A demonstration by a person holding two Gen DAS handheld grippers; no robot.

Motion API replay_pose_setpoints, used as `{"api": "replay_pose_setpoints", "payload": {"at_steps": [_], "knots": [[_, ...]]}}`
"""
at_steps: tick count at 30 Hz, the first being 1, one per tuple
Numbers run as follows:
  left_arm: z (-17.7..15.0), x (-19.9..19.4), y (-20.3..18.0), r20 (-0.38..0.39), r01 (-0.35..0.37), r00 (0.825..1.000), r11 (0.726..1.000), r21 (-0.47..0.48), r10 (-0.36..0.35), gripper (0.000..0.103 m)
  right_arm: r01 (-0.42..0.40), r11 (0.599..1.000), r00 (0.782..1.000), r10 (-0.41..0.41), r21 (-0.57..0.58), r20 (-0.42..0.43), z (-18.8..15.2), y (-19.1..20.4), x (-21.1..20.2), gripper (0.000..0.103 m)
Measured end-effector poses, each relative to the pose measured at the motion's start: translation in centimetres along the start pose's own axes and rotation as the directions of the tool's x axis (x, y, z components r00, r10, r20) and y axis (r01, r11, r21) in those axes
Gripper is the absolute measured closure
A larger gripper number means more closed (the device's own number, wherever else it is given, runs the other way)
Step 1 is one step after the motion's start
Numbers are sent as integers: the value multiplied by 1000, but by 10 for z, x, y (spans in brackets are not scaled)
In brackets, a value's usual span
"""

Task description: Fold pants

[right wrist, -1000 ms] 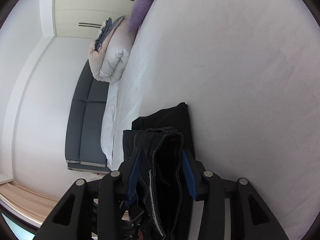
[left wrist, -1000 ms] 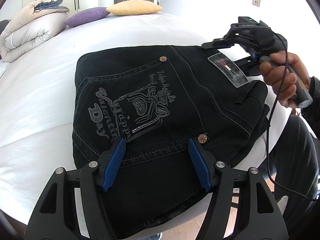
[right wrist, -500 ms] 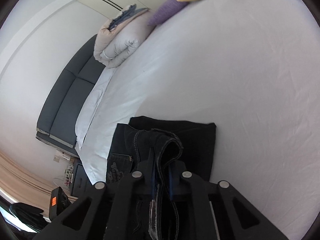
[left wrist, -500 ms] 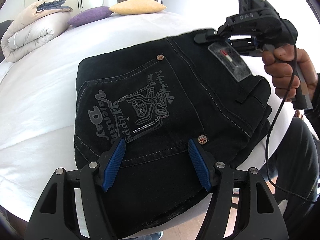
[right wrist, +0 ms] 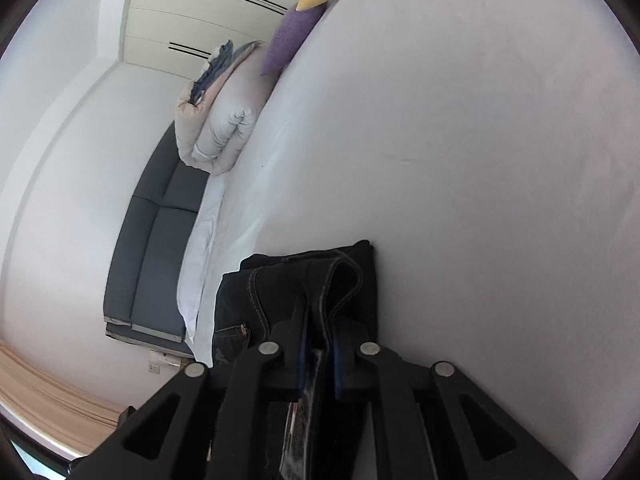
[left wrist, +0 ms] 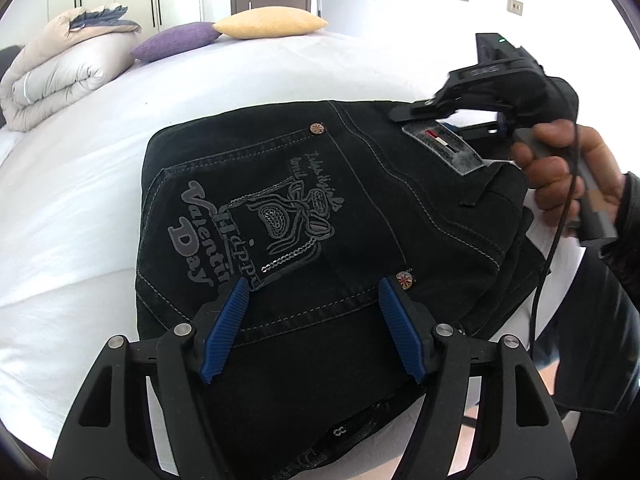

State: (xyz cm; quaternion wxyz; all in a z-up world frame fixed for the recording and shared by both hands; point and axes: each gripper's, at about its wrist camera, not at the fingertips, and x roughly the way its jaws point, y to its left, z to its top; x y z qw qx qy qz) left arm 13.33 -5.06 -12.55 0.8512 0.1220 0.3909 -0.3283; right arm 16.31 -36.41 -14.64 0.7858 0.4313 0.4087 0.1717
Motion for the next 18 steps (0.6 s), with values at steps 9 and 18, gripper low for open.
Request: {"api": "replay_pose_setpoints", "payload": {"at_steps": [9, 18], "knots": [[25, -32, 29, 64, 22, 998, 995, -98, -15, 36, -33, 988, 999, 28, -150, -33, -51, 58, -36, 81], [-24, -33, 24, 68, -31, 997, 999, -44, 34, 36, 29, 982, 999, -21, -184, 42, -109, 11, -52, 103]]}}
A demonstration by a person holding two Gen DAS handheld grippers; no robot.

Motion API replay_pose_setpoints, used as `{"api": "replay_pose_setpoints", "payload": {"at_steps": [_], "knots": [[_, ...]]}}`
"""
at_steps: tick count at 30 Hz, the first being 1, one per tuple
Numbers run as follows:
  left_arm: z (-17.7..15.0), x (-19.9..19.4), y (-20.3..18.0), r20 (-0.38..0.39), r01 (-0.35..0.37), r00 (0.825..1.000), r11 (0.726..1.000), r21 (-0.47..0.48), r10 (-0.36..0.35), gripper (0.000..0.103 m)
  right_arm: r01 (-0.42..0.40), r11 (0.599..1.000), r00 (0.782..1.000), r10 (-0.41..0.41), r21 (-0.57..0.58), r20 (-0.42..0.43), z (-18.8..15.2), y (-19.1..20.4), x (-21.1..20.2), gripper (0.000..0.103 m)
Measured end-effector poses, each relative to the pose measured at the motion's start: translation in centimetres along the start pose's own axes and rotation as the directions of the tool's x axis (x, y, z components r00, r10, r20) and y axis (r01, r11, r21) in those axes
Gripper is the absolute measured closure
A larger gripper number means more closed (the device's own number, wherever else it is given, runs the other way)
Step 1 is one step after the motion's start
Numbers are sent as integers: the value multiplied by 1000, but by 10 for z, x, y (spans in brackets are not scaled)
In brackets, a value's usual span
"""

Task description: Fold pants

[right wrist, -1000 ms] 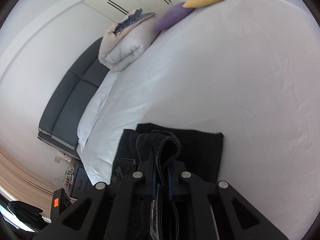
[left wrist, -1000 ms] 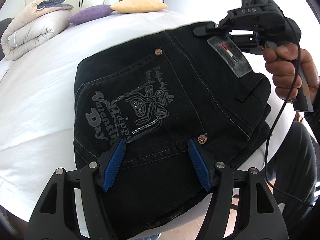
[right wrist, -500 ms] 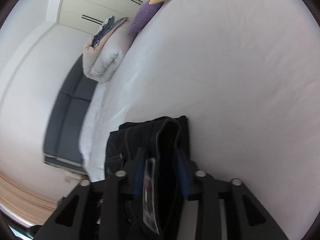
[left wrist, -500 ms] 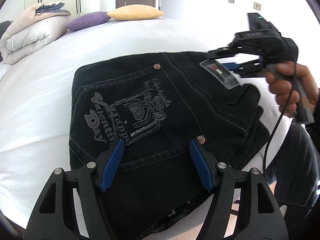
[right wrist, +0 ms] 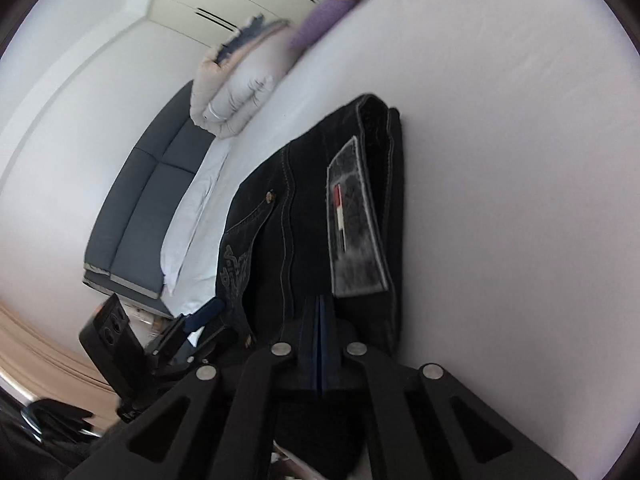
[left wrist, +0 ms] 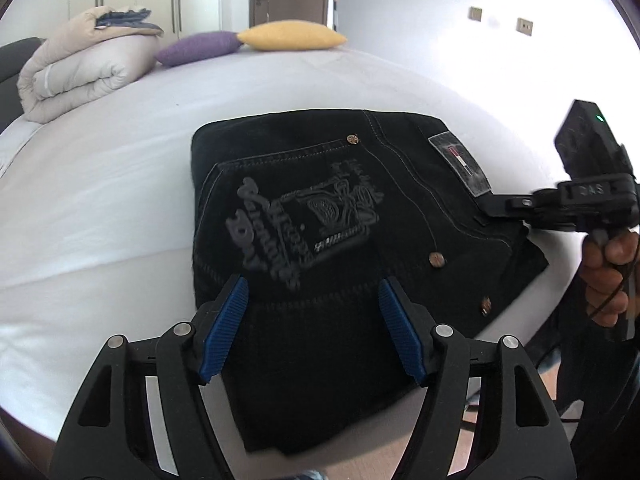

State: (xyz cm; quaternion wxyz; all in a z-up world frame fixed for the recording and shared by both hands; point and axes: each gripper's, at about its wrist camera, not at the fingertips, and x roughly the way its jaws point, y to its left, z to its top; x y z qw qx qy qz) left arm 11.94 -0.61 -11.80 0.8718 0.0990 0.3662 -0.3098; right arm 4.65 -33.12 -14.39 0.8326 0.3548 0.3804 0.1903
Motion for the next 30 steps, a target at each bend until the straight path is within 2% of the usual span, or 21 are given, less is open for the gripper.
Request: {"api": "replay_pose_setpoints", "payload": {"at_steps": [3, 5, 6, 7, 10, 12, 14, 16, 18, 19, 23, 26, 27, 28, 30], "knots": [[-8, -12, 5, 8, 7, 1000, 1000, 11, -7, 36, 41, 999, 999, -41, -2, 14, -9, -3, -24, 103], [-16, -29, 12, 22, 6, 1000, 1000, 5, -6, 36, 97, 995, 995, -96, -3, 40, -13, -5, -49, 85], [-20, -46, 23, 35, -7, 999, 1000, -9, 7, 36, 133, 991, 989, -133, 6, 64, -12, -5, -62, 62], [-20, -54, 32, 55, -15, 998, 999, -32, 17, 34, 142, 990, 986, -143, 21, 90, -8, -3, -70, 51], [-18, -64, 67, 79, -20, 996, 985, -171, 34, 25, 95, 994, 987, -101, 55, 124, 4, -2, -76, 40], [-9, -56, 97, 64, 14, 998, 958, -285, 4, 25, 97, 994, 991, -102, 56, 86, 19, 0, -62, 33], [-3, -39, 115, 23, 73, 997, 931, -359, -70, 25, 110, 991, 994, -111, 77, 8, 34, -2, -38, 33], [1, -19, 127, -38, 136, 985, 898, -418, -167, 25, 150, 981, 988, -145, 124, -49, 40, -4, -18, 33], [2, 1, 133, -87, 176, 966, 863, -474, -245, 25, 124, 981, 991, -115, 148, -63, 50, -7, -9, 33], [4, 6, 131, -94, 190, 959, 856, -480, -266, 24, 100, 982, 993, -89, 162, -78, 54, -7, -5, 32], [19, 19, 124, -148, 169, 954, 875, -453, -261, 23, 70, 979, 989, -43, 190, -143, 66, -7, 25, 34], [30, 27, 113, -204, 157, 944, 898, -410, -258, 23, 86, 977, 984, -53, 195, -170, 72, -3, 39, 46], [32, 29, 106, -224, 146, 944, 915, -377, -244, 26, 94, 978, 982, -60, 185, -181, 72, 0, 46, 53], [33, 32, 99, -238, 139, 943, 927, -348, -231, 41, 114, 980, 979, -83, 164, -186, 72, 5, 53, 64], [37, 32, 90, -253, 113, 947, 942, -317, -199, 47, 151, 980, 976, -127, 129, -174, 69, 10, 52, 71]]}}
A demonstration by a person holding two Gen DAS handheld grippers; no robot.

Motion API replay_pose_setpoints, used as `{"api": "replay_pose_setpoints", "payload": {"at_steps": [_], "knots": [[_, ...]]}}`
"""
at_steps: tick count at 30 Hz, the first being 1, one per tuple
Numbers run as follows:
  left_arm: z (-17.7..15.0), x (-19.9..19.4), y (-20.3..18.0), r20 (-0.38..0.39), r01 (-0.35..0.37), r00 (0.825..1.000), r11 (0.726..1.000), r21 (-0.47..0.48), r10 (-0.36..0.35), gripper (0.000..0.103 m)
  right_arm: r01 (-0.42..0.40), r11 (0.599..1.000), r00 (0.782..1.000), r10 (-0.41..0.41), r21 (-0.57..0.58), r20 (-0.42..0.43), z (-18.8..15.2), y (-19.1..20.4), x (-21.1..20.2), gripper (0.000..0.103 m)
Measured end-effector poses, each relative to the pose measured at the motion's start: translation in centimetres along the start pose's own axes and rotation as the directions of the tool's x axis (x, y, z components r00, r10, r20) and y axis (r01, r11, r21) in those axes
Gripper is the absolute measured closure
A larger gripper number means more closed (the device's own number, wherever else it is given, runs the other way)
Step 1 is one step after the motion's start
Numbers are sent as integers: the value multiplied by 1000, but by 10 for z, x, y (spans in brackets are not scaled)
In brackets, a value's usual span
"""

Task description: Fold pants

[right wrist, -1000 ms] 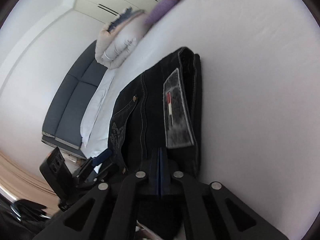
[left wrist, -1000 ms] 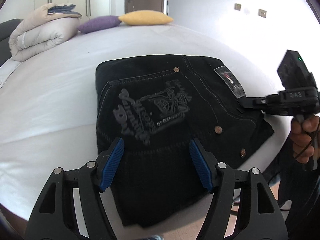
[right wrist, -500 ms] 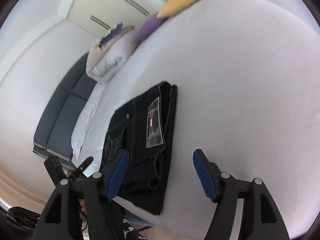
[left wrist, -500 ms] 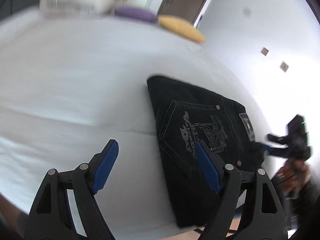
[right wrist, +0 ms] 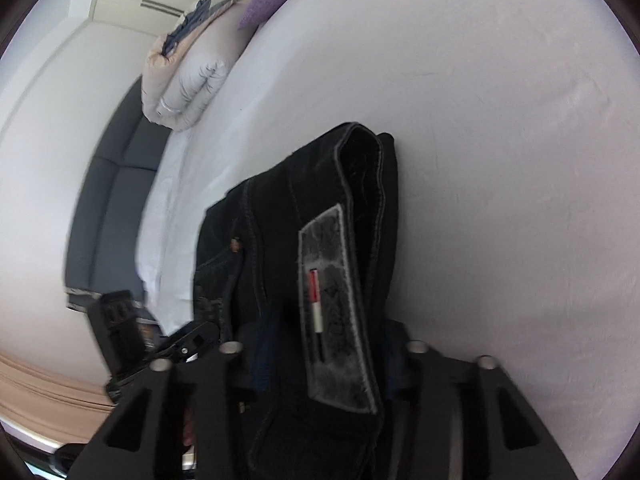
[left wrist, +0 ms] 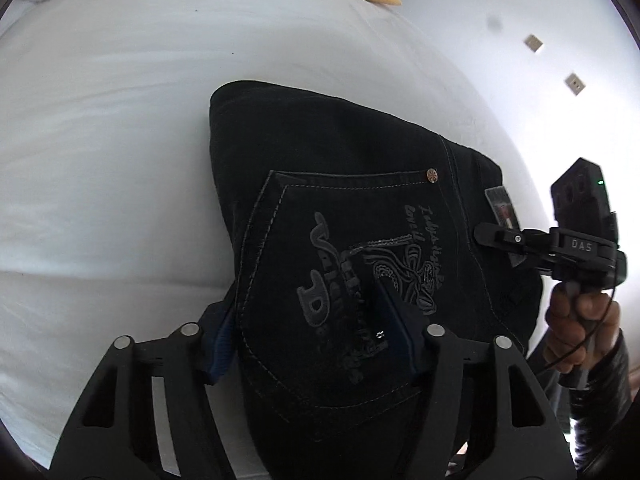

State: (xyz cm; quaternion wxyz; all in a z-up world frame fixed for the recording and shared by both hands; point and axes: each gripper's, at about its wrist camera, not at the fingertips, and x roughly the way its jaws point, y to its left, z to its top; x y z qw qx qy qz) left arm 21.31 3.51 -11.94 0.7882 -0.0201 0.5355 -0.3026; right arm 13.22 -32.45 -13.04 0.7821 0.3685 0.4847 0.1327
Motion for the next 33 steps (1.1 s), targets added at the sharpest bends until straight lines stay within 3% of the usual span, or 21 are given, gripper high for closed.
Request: {"api": "replay_pose_setpoints", "payload": {"at_steps": [2, 4, 5, 10, 14, 18, 23, 26, 27, 29, 33], "knots": [[2, -3, -5, 7, -4, 1000, 1000, 10, 4, 63, 10, 999, 999, -9, -34, 33, -4, 6, -5, 82], [8, -10, -11, 21, 0, 1000, 1000, 25, -1, 79, 22, 997, 998, -17, -76, 58, -5, 17, -10, 85], [10, -15, -14, 32, 3, 999, 999, 36, -4, 81, 24, 995, 997, -18, -98, 71, -5, 24, -15, 85], [42, -41, -35, 117, -31, 993, 994, 101, 19, 83, -10, 987, 992, 30, -162, 121, 15, 44, -45, 86], [82, -33, -50, 149, -68, 988, 984, 164, 43, 83, -8, 983, 985, 40, -184, 168, 61, 44, -65, 86], [126, -8, -55, 168, -99, 983, 977, 191, 67, 83, 18, 980, 979, 23, -199, 202, 108, 33, -71, 86], [158, 56, -63, 115, -101, 990, 979, 175, 81, 82, 34, 989, 981, -6, -145, 194, 146, -10, -54, 85], [156, 76, -55, 110, -131, 987, 977, 167, 114, 73, 86, 995, 985, -76, -58, 158, 153, -46, -30, 75], [153, 79, -54, 115, -151, 985, 975, 166, 133, 64, 83, 996, 985, -76, -35, 156, 152, -57, -26, 68], [148, 80, -53, 137, -188, 976, 969, 163, 167, 52, -2, 1000, 981, 7, -27, 195, 148, -72, -29, 68], [138, 68, -35, 155, -207, 971, 966, 154, 183, 42, 16, 999, 975, -7, -41, 223, 143, -69, -39, 61]]}}
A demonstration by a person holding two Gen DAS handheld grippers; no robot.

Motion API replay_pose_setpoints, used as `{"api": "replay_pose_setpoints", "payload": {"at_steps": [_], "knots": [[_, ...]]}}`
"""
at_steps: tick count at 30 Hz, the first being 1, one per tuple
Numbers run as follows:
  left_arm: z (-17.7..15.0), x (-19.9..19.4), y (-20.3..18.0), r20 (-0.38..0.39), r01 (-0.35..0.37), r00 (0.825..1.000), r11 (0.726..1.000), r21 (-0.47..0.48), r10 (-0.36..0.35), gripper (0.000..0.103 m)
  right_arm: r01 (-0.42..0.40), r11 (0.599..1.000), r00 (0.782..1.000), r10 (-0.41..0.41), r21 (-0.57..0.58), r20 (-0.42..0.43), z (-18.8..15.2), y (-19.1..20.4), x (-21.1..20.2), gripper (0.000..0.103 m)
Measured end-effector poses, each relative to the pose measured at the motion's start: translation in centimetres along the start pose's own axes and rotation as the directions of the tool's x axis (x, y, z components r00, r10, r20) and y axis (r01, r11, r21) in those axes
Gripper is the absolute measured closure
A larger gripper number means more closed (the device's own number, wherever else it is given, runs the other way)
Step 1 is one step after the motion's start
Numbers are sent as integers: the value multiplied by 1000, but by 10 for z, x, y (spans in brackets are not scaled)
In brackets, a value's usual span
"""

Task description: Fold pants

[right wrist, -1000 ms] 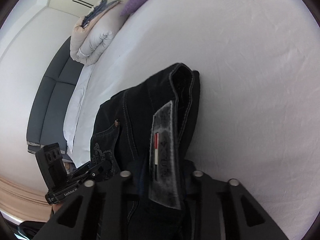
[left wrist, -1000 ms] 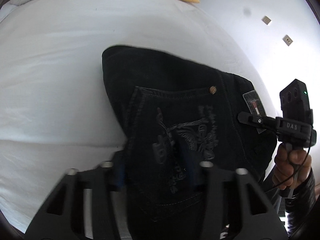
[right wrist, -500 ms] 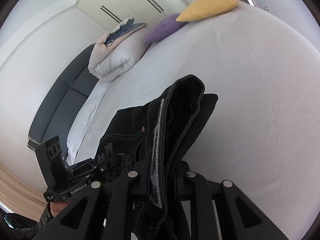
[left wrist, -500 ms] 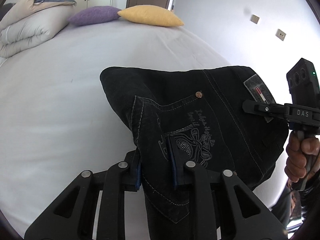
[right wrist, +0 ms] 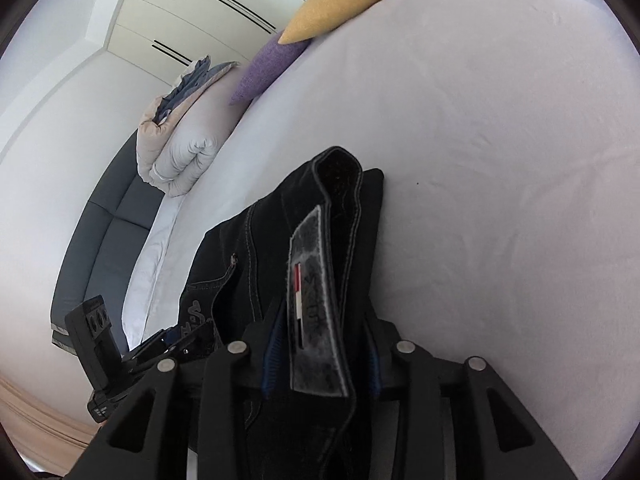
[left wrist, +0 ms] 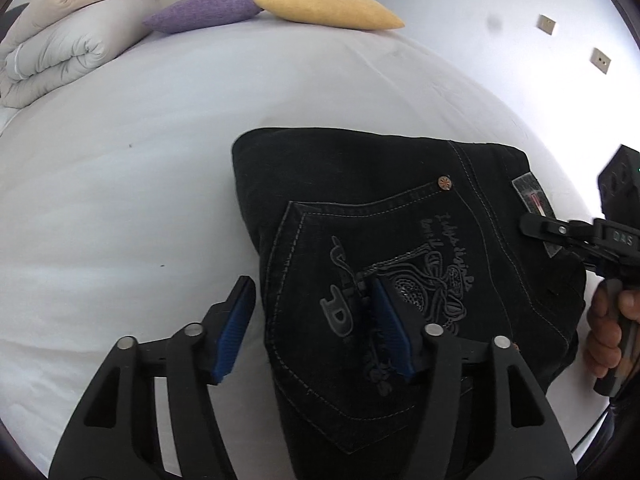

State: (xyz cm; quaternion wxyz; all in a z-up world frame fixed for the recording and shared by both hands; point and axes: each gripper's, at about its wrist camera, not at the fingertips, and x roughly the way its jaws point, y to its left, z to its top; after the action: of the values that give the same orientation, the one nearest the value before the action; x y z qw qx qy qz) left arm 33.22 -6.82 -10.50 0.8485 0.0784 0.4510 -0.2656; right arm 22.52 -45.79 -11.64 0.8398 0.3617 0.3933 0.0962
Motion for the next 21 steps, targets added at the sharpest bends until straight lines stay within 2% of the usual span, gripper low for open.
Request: {"api": "replay_pose_setpoints", "payload": {"at_steps": [4, 8, 12, 14, 15, 16, 17, 19, 20, 21], "knots": [[-3, -9, 1, 18, -43, 999, 999, 19, 42, 42, 68, 997, 997, -66, -32, 39, -16, 7, -26, 45], [-9, -38, 0, 46, -73, 996, 997, 19, 72, 42, 119, 991, 989, -113, -59, 100, -30, 28, -53, 42], [-23, -73, 1, 97, -93, 991, 996, 8, 91, 32, 189, 977, 967, -167, -101, 194, -55, 58, -92, 35], [-30, -96, -2, 143, -111, 984, 994, 2, 109, 24, 229, 964, 951, -192, -135, 241, -67, 77, -108, 32], [-36, -115, -6, 178, -128, 976, 992, -3, 126, 17, 250, 956, 941, -203, -153, 270, -73, 88, -117, 29], [-42, -130, -9, 212, -155, 965, 988, -4, 152, 10, 275, 946, 929, -216, -171, 301, -78, 99, -125, 25], [-44, -142, -18, 247, -188, 952, 982, -5, 183, 9, 311, 930, 909, -231, -197, 348, -87, 113, -138, 22], [-55, -177, -30, 349, -272, 901, 962, -8, 257, 2, 364, 905, 868, -244, -220, 433, -99, 134, -157, 8], [-63, -194, -35, 392, -315, 871, 949, -16, 296, 0, 395, 891, 832, -242, -226, 499, -109, 146, -172, 2], [-71, -212, -42, 437, -362, 833, 932, -35, 340, 0, 421, 879, 788, -232, -224, 571, -121, 158, -188, 0]]}}
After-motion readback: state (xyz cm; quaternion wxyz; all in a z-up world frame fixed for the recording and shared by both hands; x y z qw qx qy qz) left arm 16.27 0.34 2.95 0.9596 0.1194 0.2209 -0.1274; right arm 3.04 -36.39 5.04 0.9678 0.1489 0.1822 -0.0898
